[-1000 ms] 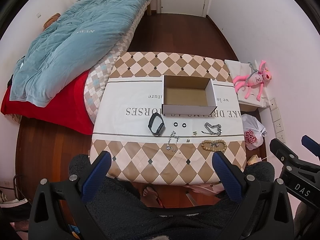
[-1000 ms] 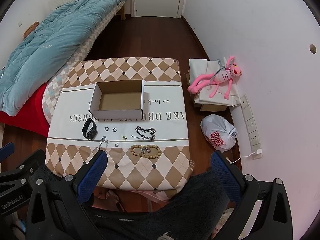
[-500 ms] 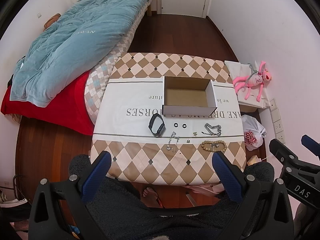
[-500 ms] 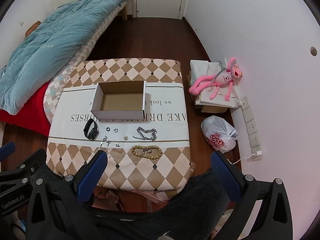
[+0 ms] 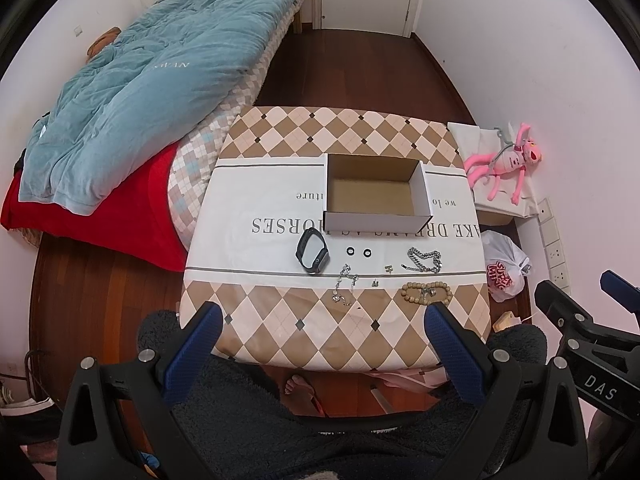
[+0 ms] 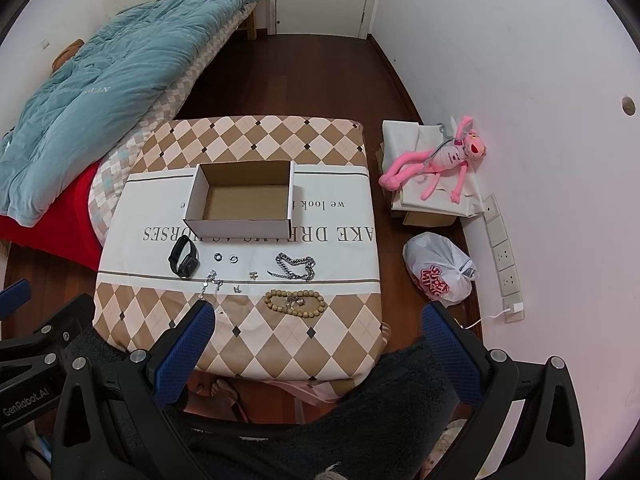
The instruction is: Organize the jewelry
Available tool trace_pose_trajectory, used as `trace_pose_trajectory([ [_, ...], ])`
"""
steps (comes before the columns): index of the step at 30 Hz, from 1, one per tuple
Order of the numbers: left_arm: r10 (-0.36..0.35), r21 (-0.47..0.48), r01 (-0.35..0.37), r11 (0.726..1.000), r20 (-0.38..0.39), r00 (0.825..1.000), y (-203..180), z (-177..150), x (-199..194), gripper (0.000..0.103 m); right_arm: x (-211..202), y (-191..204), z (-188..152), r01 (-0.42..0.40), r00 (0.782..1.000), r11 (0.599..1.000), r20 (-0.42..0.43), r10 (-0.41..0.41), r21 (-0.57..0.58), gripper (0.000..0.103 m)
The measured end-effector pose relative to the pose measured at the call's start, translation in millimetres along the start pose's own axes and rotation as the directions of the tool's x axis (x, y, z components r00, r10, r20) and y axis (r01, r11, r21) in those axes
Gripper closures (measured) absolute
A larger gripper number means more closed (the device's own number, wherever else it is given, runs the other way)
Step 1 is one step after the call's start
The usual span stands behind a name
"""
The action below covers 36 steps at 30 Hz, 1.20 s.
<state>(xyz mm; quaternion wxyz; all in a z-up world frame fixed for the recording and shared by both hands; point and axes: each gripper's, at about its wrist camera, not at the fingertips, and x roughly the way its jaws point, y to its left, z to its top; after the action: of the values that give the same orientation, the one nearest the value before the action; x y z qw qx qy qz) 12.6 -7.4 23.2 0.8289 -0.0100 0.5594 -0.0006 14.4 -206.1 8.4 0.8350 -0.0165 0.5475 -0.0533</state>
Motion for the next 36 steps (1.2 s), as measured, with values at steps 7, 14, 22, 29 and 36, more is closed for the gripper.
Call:
trace_pose_trajectory([
  [7, 0.024, 0.011, -0.024, 1.000, 0.019, 1.000, -1.5, 2.0, 7.8, 0.000, 2.9, -1.2, 0.2, -0.014, 1.000, 1.000, 0.008, 0.013, 0.022, 0.000],
  [14, 0.079, 0.041, -0.078, 0.996, -0.015, 0.997, -4.6, 11.0, 74.8, 0.000, 59.2, -22.5, 1.1, -0.014, 1.000, 0.991, -0.017, 0.017, 0.131, 0.000],
  [22, 0.095, 0.023, -0.093, 0.995, -0.108, 0.990, 9.9, 9.8, 170.6, 0.000, 179.6, -50.1, -16.8, 0.039, 0.981, 0.974, -0.195, 0.005, 0.222, 0.000],
  [29, 0.132, -0.004, -0.135, 0.991, -0.177, 0.975, 28.1, -11.7, 221.3, 0.000, 268.7, -48.0, -45.6, 0.091, 0.955, 0.969, -0.297, -0.020, 0.229, 0.016],
  [36, 0.130, -0.006, -0.135, 0.991, -0.219, 0.967, 37.5, -35.1, 242.2, 0.000, 295.8, -36.2, -53.2, 0.050, 0.955, 0.973, -0.297, 0.020, 0.225, 0.053],
])
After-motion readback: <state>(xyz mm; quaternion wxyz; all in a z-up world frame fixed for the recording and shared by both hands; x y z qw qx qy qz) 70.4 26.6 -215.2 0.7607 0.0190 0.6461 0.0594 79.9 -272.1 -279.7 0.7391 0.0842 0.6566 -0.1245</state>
